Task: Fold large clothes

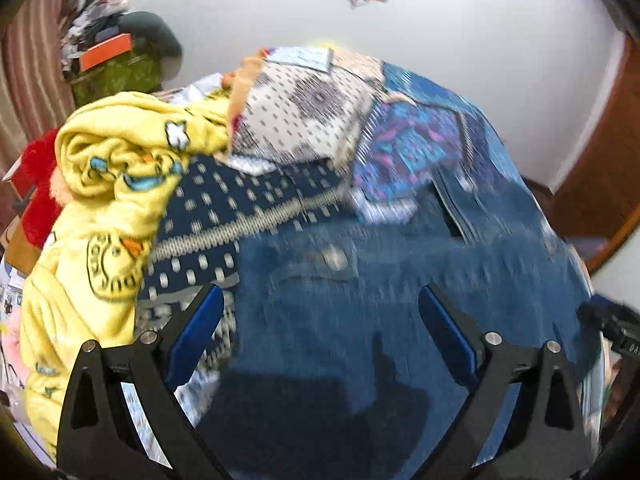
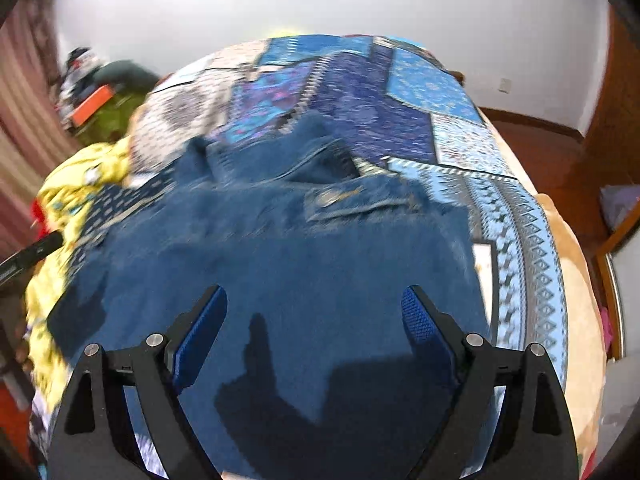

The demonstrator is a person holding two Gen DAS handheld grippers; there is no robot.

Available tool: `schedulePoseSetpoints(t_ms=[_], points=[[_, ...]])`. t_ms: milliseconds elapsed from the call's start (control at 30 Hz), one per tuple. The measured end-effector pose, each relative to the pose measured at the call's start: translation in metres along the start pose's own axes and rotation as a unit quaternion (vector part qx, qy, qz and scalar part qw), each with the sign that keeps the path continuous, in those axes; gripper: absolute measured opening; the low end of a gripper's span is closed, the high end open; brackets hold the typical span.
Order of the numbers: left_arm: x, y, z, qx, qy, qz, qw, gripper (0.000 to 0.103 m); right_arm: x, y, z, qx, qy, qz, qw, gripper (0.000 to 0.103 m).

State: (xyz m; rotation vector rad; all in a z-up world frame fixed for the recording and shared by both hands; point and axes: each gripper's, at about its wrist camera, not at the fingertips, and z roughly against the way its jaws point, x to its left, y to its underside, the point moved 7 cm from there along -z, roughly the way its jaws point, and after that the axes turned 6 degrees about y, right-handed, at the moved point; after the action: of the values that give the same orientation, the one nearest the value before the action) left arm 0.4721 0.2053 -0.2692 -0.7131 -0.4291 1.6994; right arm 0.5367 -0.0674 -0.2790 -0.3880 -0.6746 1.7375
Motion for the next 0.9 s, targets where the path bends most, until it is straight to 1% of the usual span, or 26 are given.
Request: schedulePoseSetpoints(t_ms=[67,167,233,300,333,367,400,500,567,667,700,767,833,867,900], points=[[-0.01,0.02,0.004,0.018,0.012,-0.018,0.9996,0.099,0.007,0.013,0.003,0.008,-0.008,0.018,1.0,0.089],[-0.018,0.056,0.007,0.048,0.02,-0.04,0.9979,0.099,0.009,0.035,-0.006,0.044,-0.001,0.043,0.998,0.089],[-0.013,0.079,0.004,0.072,0.007,-0.048,0.9963,0.099,0.0,0.05,-0.015,0.072,0.018,0.053,0.996,0.089],[-0.007,0.096,0.006,0.077,-0.007,-0.061,0.9951,0.099,-0.013,0.059,-0.012,0.07,0.03,0.05,0.996,0.09],[-0.004,0.105,0.008,0.08,-0.007,-0.071,0.9943,0.099,-0.019,0.062,-0.007,0.068,0.032,0.044,0.996,0.09],[-0.001,0.112,0.01,0.084,-0.011,-0.076,0.9935,0.099,-0.025,0.065,-0.002,0.069,0.032,0.038,0.996,0.09],[0.005,0.12,0.013,0.092,-0.025,-0.08,0.9922,0.1,-0.03,0.068,0.003,0.072,0.026,0.031,0.997,0.09],[0.022,0.143,0.019,0.122,-0.042,-0.074,0.9888,0.1,-0.052,0.082,0.017,0.083,0.061,0.005,0.995,0.09],[0.033,0.154,0.028,0.122,-0.038,-0.048,0.9906,0.1,-0.063,0.089,0.023,0.085,0.069,-0.008,0.994,0.09],[0.043,0.159,0.047,0.107,-0.001,0.015,0.9941,0.1,-0.073,0.096,0.034,0.086,0.08,-0.023,0.993,0.09],[0.044,0.159,0.054,0.098,0.017,0.039,0.9943,0.1,-0.074,0.098,0.039,0.083,0.083,-0.025,0.993,0.09],[0.043,0.156,0.063,0.082,0.054,0.08,0.9919,0.1,-0.073,0.097,0.048,0.074,0.085,-0.028,0.993,0.09],[0.038,0.152,0.065,0.071,0.1,0.127,0.9843,0.1,-0.071,0.094,0.054,0.062,0.082,-0.031,0.994,0.09],[0.034,0.15,0.064,0.069,0.123,0.15,0.9786,0.1,-0.069,0.092,0.057,0.057,0.078,-0.033,0.995,0.09],[0.031,0.148,0.059,0.068,0.152,0.178,0.9699,0.1,-0.066,0.09,0.058,0.055,0.073,-0.034,0.995,0.09]])
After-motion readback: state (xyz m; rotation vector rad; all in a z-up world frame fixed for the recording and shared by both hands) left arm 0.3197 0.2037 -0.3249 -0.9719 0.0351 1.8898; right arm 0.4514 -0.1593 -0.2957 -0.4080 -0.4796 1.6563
